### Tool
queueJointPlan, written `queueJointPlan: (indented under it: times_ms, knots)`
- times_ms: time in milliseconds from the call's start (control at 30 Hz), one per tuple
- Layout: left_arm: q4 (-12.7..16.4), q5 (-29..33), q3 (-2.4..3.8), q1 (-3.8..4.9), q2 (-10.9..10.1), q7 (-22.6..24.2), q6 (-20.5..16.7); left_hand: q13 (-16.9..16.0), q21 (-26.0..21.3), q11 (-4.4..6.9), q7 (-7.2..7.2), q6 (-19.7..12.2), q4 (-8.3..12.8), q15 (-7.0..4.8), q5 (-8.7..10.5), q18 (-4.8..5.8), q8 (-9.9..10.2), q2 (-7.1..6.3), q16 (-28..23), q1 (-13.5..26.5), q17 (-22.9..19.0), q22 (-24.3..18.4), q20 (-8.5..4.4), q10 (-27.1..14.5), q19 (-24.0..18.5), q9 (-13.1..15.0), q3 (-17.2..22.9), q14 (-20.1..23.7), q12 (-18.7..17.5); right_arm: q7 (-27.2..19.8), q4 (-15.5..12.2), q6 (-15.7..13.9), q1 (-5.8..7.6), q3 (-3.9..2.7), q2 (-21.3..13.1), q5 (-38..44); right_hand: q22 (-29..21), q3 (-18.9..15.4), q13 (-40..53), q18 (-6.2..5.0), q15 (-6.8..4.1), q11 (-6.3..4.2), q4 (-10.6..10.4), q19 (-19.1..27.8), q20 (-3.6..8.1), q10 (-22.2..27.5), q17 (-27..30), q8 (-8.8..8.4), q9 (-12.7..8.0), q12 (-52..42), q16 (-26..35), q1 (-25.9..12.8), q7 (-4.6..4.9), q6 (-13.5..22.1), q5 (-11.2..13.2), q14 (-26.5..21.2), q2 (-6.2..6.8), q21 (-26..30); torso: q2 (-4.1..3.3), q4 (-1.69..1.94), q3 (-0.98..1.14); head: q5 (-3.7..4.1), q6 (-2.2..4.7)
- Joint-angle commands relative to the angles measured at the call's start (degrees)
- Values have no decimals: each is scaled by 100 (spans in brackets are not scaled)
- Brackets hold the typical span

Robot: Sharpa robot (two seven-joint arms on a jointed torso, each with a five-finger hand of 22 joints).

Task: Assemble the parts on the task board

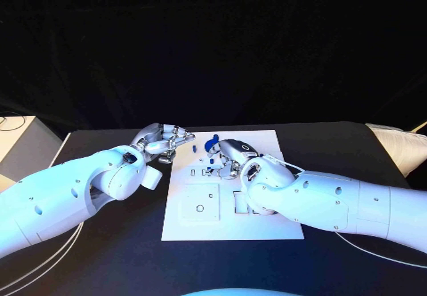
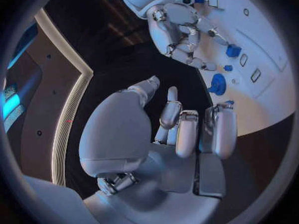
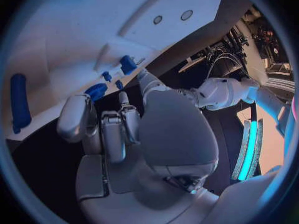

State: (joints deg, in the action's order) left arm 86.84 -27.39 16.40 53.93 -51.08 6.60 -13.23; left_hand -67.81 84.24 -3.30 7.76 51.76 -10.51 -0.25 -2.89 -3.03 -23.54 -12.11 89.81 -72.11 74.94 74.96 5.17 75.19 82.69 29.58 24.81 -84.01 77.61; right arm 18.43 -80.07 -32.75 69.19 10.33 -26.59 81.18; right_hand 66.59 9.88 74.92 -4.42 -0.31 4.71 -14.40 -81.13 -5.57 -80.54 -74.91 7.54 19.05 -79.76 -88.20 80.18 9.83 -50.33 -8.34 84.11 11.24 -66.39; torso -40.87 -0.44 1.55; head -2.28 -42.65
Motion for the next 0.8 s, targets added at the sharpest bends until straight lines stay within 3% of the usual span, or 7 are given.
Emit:
queueJointPlan:
  times_ms: [33, 100, 233, 400, 467, 600, 800]
  knots:
    - [-133, -514, 5, 15, 69, -1013, 119, -295, 26, 61, -72, 11, -194, -74, 10, 12, -245, 47, 19, 124, 1506, 119, -50, 177, 41, 183, -213, -599, 212, -1111, -13, -135, 124, -31, -144, -827, -13, 20, 437, -108, 32, -20, -9, 25, -16, -29, -1024, 96, 35, -45, 21, 154, -36, -28, -105, 480, -63, 37, 38, -9, -8, -7, 16]
    - [-212, -660, 5, 40, 111, -1331, 221, -371, 18, 84, -95, -58, -346, -98, 9, 9, -358, 98, 19, 184, 1506, 101, -78, 217, 36, 286, -335, -599, 266, -1405, -21, -4, 202, -45, -248, -1151, -4, 115, 449, -106, 25, -24, 21, 23, -8, -27, -1044, 163, 61, -59, 13, 280, -38, -20, -341, 484, -106, 41, 66, -12, -14, -20, 18]
    - [-381, -975, 4, 131, 215, -1955, 468, -368, 17, 89, -101, -174, -587, -110, 8, 11, -472, 161, 19, 270, 1506, 106, -96, 192, 45, 397, -513, -599, 267, -1838, -67, 302, 365, -89, -518, -1803, 38, 185, 462, -97, 24, -26, 28, 6, -4, -34, -1075, 224, 84, -74, 0, 321, -39, -18, -471, 491, -118, 9, 117, -18, -21, -46, 22]
    - [-551, -1410, -15, 292, 363, -2654, 788, -334, 46, 64, -68, -338, -627, -91, 9, 26, -446, 276, 19, 461, 1506, 179, -86, 167, 87, 417, -666, -599, 248, -2135, -112, 618, 548, -134, -866, -2432, 99, 257, 493, -85, 17, -36, 28, -21, 2, -61, -1115, 322, 121, -108, -17, 329, -50, -56, -638, 500, -105, -44, 185, -22, -24, -68, 18]
    - [-617, -1625, -113, 438, 450, -2922, 956, -343, 58, 61, -65, -356, -623, -88, 8, 32, -445, 309, 19, 490, 1506, 206, -83, 174, 101, 421, -685, -599, 252, -2213, -114, 705, 612, -146, -1013, -2629, 124, 291, 508, -80, 13, -41, 30, -32, 6, -75, -1123, 359, 135, -124, -20, 330, -53, -57, -710, 502, -92, -65, 216, -19, -28, -63, 17]
    - [-765, -1960, -422, 833, 687, -3346, 1316, -353, 82, 58, -61, -389, -596, -83, 6, 43, -444, 368, 19, 386, 1506, 264, -79, 181, 132, 429, -643, -599, 257, -2337, -59, 822, 713, -177, -1258, -3060, 183, 310, 552, -67, 11, -43, 27, -57, 8, -115, -1152, 386, 145, -165, -32, 322, -57, -67, -738, 508, -86, -124, 261, -12, -31, -69, 2]
    - [-909, -2291, -718, 1171, 968, -3684, 1671, -370, 113, 61, -63, -400, -582, -83, 4, 58, -457, 363, 19, 159, 1506, 338, -77, 193, 169, 441, -432, -599, 265, -2353, 97, 928, 815, -204, -1422, -3474, 232, 321, 585, -57, 8, -46, 19, -80, 12, -148, -1196, 416, 157, -198, -52, 296, -60, -63, -760, 519, -56, -173, 328, -32, 1, -128, -65]
